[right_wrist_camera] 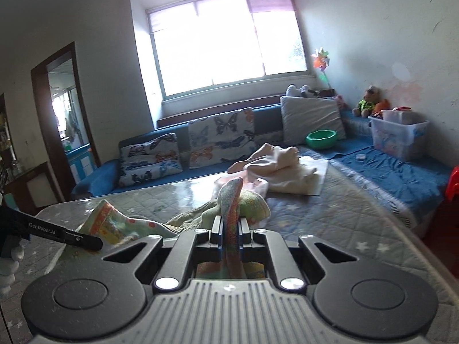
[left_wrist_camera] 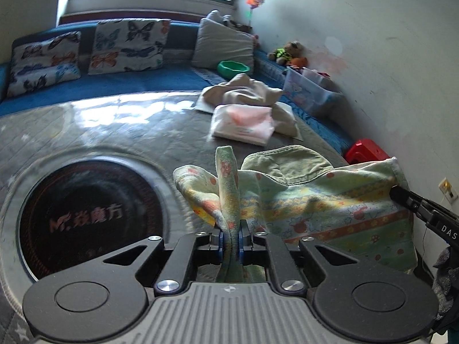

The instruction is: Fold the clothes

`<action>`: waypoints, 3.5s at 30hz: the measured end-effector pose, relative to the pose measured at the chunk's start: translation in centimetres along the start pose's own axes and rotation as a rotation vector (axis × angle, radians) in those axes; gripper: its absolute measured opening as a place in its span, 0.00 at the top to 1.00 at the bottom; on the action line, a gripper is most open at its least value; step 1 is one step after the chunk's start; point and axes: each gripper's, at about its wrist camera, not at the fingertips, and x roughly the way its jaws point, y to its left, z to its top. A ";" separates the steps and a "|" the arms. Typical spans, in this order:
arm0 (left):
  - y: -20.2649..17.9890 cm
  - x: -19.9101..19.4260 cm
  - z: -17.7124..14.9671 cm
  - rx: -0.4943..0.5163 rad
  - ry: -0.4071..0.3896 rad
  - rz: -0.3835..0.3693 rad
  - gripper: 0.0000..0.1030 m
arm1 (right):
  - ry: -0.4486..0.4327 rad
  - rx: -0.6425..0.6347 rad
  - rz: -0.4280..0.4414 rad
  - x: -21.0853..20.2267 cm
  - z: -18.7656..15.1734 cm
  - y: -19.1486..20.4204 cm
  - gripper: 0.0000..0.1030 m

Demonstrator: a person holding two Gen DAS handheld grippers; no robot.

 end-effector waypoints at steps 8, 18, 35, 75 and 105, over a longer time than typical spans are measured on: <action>-2.9 0.3 1.3 0.071 -0.016 -0.013 0.90 | -0.037 -0.005 -0.049 -2.2 0.7 -1.1 0.92; -4.6 1.5 2.6 0.108 -0.022 -0.004 0.90 | -0.050 -0.003 -0.098 -2.9 1.1 -2.7 0.92; -5.4 4.5 1.1 0.149 0.033 0.043 0.90 | 0.021 0.033 -0.121 -0.1 -1.3 -4.5 0.92; -3.2 9.7 0.0 0.133 0.138 0.111 0.81 | 0.163 0.111 -0.191 4.5 -5.0 -7.5 0.92; -0.9 9.8 1.8 0.087 0.099 0.218 0.44 | 0.198 0.081 -0.216 7.2 -4.7 -7.9 0.75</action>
